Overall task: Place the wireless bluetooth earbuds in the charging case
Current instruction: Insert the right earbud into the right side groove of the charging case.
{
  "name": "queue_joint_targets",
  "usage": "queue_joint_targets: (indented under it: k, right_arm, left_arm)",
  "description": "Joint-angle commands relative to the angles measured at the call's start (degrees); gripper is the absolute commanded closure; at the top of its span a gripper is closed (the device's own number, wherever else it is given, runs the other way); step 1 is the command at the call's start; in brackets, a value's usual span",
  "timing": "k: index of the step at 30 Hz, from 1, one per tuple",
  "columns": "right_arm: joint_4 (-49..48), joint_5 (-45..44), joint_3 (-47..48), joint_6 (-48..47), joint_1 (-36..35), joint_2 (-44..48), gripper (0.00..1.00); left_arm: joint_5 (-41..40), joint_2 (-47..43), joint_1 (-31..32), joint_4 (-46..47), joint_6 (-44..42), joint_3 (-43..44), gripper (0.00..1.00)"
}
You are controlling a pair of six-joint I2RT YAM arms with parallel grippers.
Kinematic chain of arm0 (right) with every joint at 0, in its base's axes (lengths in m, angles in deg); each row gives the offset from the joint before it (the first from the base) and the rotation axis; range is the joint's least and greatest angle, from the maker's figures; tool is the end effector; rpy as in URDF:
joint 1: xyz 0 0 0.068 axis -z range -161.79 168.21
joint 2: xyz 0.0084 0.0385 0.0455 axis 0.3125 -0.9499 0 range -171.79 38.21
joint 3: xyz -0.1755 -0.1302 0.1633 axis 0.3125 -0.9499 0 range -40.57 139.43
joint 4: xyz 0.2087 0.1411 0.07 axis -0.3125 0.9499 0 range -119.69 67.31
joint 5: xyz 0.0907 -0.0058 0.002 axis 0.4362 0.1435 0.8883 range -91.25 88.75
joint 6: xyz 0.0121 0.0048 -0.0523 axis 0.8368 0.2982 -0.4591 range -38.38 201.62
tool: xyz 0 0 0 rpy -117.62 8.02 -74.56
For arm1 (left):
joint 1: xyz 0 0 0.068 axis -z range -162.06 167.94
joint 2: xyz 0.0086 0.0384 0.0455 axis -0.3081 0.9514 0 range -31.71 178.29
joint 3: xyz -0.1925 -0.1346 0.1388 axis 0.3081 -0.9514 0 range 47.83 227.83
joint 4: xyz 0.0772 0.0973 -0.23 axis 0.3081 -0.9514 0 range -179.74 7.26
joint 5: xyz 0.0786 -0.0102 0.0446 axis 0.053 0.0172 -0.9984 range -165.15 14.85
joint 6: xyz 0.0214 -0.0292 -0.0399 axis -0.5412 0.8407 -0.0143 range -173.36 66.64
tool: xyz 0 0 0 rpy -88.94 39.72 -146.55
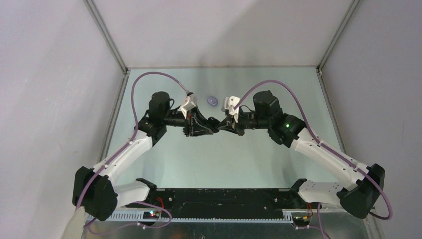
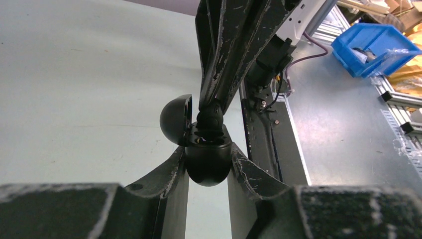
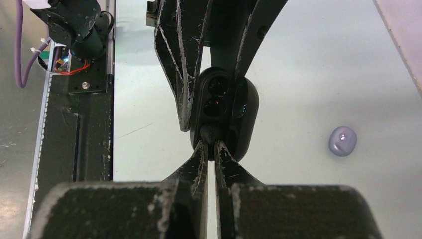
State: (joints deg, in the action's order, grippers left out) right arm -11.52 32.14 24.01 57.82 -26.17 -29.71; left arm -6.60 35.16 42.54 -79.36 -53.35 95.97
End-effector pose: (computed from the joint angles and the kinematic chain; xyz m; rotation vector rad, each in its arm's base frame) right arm 0.1759 0.1997 0.3657 -1.4043 1.3742 0.8022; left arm 0.2149 -0.1348 0.3115 1.2012 1.4444 -1.3808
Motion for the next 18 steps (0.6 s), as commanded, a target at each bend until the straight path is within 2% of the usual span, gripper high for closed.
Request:
queue_joint_targets:
  k: [1,13,18]
  right_arm:
    - [-1.81,-0.45,0.42,1.57,-0.7,-0.03,1.0]
    - [-1.4,2.82,0.4,2.17,-0.69,0.04,1.0]
    - [-1.58,3.2,0.42,2.36,-0.78,-0.03,0.96]
  left_arm:
    - [0.48,-1.81,-0.08,8.41,5.13,-0.46,1.0]
    - [0.53,-2.08,-0.12,9.78,5.61,-0.85,1.0]
    - [0.48,-2.5,-0.17,9.66,5.36,-0.94,1.0]
